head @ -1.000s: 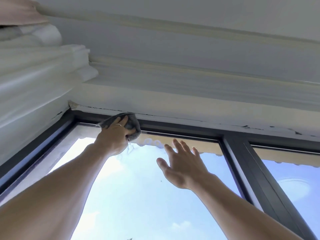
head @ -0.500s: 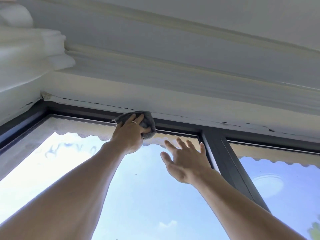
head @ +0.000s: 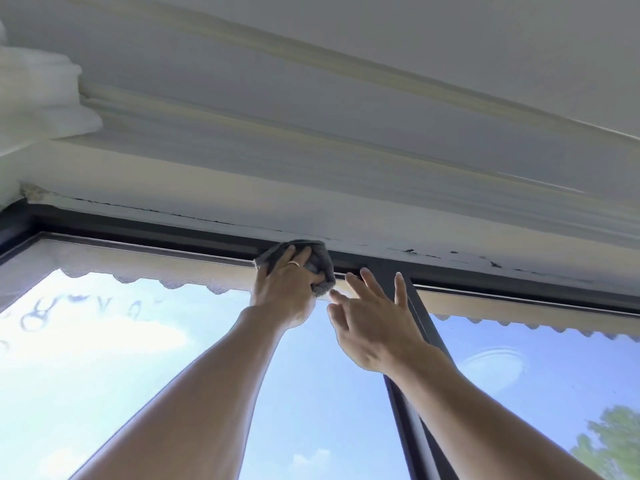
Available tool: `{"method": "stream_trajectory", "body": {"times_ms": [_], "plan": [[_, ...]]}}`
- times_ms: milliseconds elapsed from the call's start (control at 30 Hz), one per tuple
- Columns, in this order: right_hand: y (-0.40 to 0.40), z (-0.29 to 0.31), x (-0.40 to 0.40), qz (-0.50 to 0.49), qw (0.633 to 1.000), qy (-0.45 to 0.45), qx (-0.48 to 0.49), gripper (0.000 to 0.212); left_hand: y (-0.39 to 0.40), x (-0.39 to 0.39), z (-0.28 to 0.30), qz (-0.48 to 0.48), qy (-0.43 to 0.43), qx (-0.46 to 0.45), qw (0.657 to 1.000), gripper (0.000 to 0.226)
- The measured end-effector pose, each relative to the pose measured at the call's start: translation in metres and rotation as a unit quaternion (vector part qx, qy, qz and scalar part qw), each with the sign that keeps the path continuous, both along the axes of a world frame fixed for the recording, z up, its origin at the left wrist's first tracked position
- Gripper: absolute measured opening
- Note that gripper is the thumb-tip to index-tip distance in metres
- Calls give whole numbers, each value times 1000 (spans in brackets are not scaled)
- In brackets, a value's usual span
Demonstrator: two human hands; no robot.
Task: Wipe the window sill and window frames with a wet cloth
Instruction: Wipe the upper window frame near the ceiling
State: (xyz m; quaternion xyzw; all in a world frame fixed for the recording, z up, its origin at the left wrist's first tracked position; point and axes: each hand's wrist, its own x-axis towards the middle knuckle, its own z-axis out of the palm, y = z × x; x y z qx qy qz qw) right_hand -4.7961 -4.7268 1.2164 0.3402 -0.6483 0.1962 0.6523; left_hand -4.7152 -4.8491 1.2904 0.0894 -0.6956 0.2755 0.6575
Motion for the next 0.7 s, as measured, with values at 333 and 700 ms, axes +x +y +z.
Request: {"method": "stream_trajectory", "body": {"times_ms": [333,700], "plan": [[44,-25,-32,-28,997,-73,-16,63,43,-43,-1,-28,-11,16,999,45],[84,-36,-57,7,994,-110,-21,57,65,-67,0,-56,27,48,997,42]]}}
